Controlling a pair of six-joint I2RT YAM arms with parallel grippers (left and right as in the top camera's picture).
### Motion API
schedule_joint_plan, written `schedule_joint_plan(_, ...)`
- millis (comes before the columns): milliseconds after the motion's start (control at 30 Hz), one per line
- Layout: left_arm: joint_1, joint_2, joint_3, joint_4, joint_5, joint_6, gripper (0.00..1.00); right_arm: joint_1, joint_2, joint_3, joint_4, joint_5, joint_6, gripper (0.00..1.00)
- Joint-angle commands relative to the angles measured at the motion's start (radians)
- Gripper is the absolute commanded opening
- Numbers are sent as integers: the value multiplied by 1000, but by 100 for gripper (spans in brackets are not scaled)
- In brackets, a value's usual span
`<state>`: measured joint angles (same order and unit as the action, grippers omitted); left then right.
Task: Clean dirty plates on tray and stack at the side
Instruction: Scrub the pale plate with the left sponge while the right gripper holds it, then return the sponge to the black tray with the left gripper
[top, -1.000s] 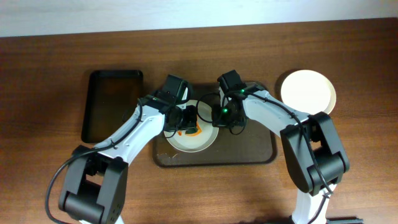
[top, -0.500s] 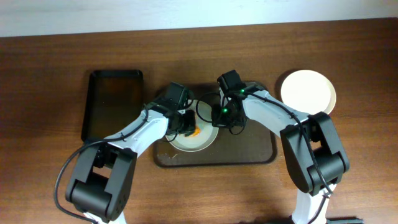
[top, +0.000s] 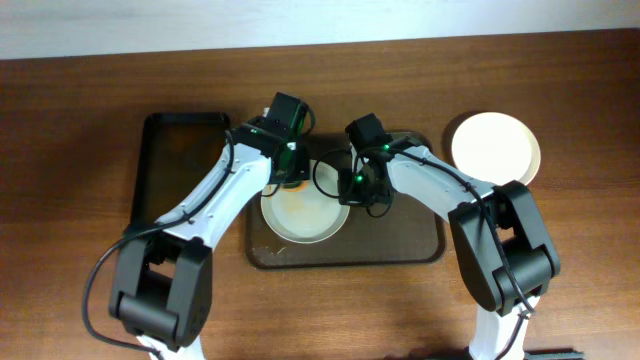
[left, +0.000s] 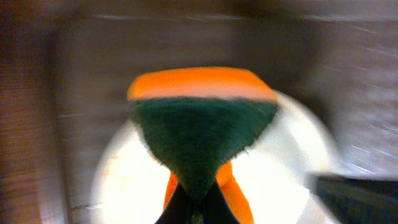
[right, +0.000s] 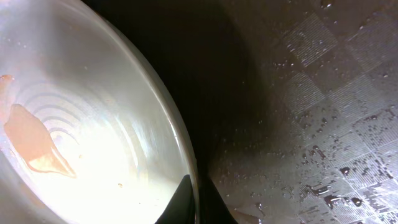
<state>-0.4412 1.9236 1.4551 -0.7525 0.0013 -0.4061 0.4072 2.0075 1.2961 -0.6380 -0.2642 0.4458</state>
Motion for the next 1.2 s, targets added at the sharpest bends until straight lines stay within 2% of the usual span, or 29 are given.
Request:
schedule_joint_plan(0, -22, 87, -18, 16, 237, 41, 0, -10, 30, -17, -12, 100, 4, 4)
schedule_joint_plan(67, -25, 168, -18, 32, 223, 40, 0, -10, 30, -17, -19, 101, 4, 4)
schedule_joint_plan(133, -12, 206, -18, 33, 126, 40, 0, -10, 30, -17, -21, 101, 4, 4)
schedule_joint_plan(367, 19, 208, -18, -35, -434, 36, 0, -10, 30, -17, -21, 120, 4, 4)
schedule_joint_plan(467, 18, 208, -2, -66, -577, 36, 0, -10, 30, -17, -21, 120, 4, 4)
schedule_joint_plan(567, 19, 206, 82, -164, -697, -13, 0, -10, 30, -17, -31, 169, 4, 4)
schedule_joint_plan(633, 19, 201, 190, -296, -805, -108, 0, -10, 30, -17, -46, 191, 4, 4)
schedule_joint_plan(700, 19, 187, 315, -441, -835, -189, 0, -10, 24, -4, -75, 190, 3, 4)
schedule_joint_plan(800, 59, 146, 392, -510, -821, -188, 0, -8, -20, 106, -229, 216, -75, 4)
schedule_joint_plan(833, 99, 139, 391, -508, -750, -188, 0, -8, -36, 155, -281, 231, -75, 4)
schedule_joint_plan(900, 219, 139, 389, -504, -481, -162, 0, -6, -69, 262, -380, 287, -100, 4)
schedule_joint_plan(1033, 472, 139, 359, -468, 11, 45, 0, 55, -117, 466, -558, 575, -109, 4)
schedule_joint_plan(1167, 604, 139, 284, -399, 151, 124, 0, 235, -134, 544, -632, 971, -109, 4)
